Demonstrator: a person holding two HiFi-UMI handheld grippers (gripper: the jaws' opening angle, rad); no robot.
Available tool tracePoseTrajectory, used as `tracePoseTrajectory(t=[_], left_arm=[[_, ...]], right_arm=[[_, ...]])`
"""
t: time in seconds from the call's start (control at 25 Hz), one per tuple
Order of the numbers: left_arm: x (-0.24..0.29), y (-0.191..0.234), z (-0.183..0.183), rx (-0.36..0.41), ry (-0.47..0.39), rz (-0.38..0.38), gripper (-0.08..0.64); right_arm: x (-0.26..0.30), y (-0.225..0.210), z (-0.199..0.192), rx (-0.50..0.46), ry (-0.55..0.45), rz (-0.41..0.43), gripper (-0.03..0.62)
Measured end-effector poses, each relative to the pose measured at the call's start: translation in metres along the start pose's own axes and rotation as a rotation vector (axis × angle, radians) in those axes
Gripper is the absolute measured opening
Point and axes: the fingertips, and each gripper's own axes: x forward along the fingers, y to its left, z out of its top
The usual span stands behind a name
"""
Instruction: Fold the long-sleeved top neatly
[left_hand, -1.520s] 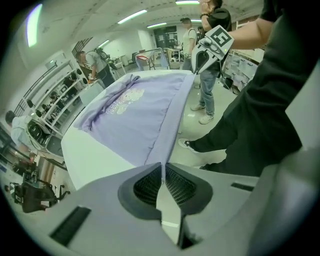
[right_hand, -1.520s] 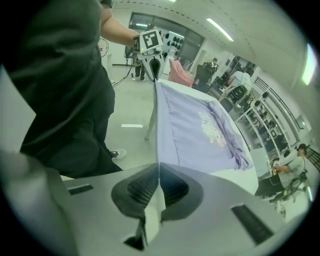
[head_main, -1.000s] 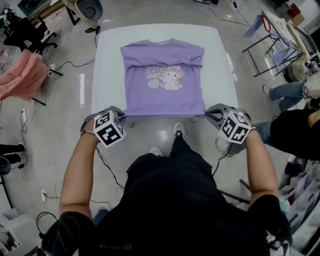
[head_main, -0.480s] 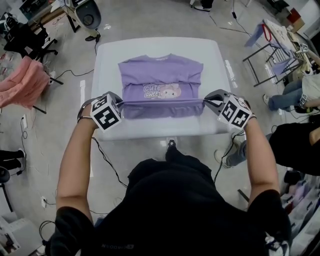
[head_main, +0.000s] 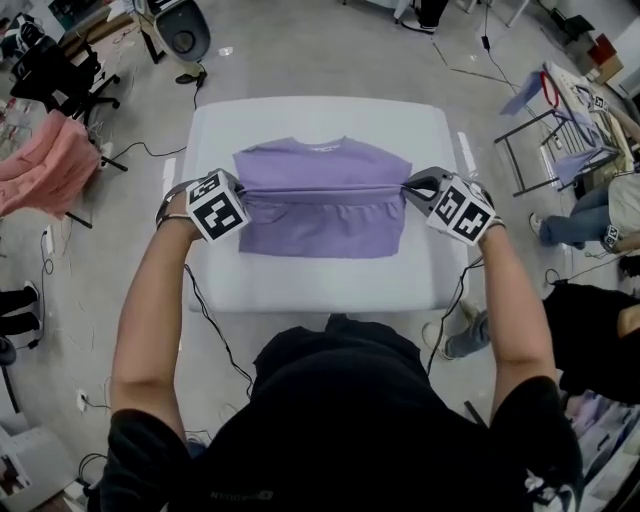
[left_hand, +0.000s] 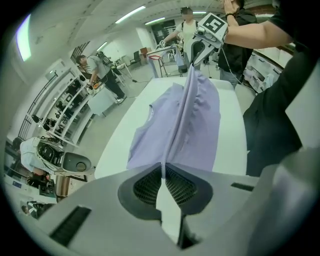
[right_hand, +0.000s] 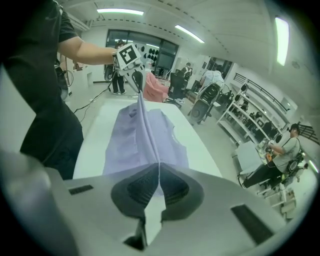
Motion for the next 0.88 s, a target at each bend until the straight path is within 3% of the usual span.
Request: tracePoseTrajectory(t=[0.4, 0.72, 0.88], left_arm=[[0.05, 0.096, 0.022, -0.058, 0.091, 0.118, 0.026], [0.117, 0.127, 0.014, -0.188, 0.149, 0.129, 0.026], [0.142, 0.131, 0.011, -0.215, 0.176, 0.143, 0.026]], right_arm=[[0.061, -0.096, 0.003, 0.136, -0.002, -0.045, 0.012], [0.131, -0.125, -0.021, 0.242, 0.06, -0.054, 0.012], [0.157, -0.125, -0.037, 0.258, 0.092, -0.039, 0.013]])
